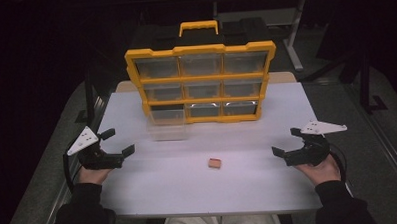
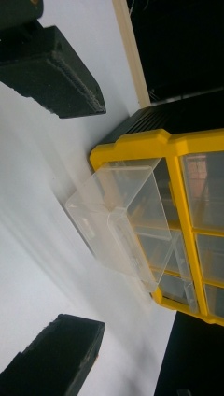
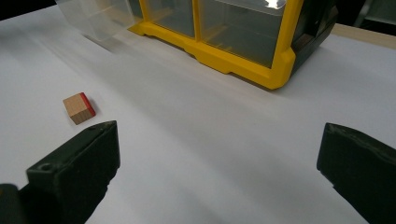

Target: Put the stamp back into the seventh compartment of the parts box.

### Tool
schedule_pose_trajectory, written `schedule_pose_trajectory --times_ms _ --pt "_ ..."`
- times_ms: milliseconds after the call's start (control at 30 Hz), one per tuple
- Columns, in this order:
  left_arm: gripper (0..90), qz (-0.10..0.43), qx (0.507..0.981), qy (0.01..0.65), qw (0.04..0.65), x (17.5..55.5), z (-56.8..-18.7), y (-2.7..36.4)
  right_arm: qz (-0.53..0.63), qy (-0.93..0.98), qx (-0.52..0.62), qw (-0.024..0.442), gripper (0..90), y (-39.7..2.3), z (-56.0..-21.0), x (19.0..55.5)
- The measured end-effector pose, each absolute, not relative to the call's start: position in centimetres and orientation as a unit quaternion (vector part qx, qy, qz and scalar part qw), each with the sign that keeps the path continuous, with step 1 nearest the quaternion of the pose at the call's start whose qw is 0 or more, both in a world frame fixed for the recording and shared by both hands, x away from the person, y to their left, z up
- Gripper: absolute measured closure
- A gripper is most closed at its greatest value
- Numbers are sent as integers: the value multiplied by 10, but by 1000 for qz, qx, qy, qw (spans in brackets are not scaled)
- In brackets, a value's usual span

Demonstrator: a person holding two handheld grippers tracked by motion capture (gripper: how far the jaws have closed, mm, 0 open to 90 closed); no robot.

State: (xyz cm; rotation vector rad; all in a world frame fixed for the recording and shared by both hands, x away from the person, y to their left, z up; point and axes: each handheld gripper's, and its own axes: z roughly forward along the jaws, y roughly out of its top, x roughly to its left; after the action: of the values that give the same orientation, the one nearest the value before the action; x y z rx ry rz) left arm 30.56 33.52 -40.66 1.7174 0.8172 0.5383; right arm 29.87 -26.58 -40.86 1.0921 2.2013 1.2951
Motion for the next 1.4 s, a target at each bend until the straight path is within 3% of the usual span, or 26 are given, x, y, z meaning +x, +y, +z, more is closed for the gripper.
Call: schedule_pose_trajectory --times_ms 1400 --pt "0 225 721 344 558 303 -408 335 445 799 360 184 0 -249 -394 300"
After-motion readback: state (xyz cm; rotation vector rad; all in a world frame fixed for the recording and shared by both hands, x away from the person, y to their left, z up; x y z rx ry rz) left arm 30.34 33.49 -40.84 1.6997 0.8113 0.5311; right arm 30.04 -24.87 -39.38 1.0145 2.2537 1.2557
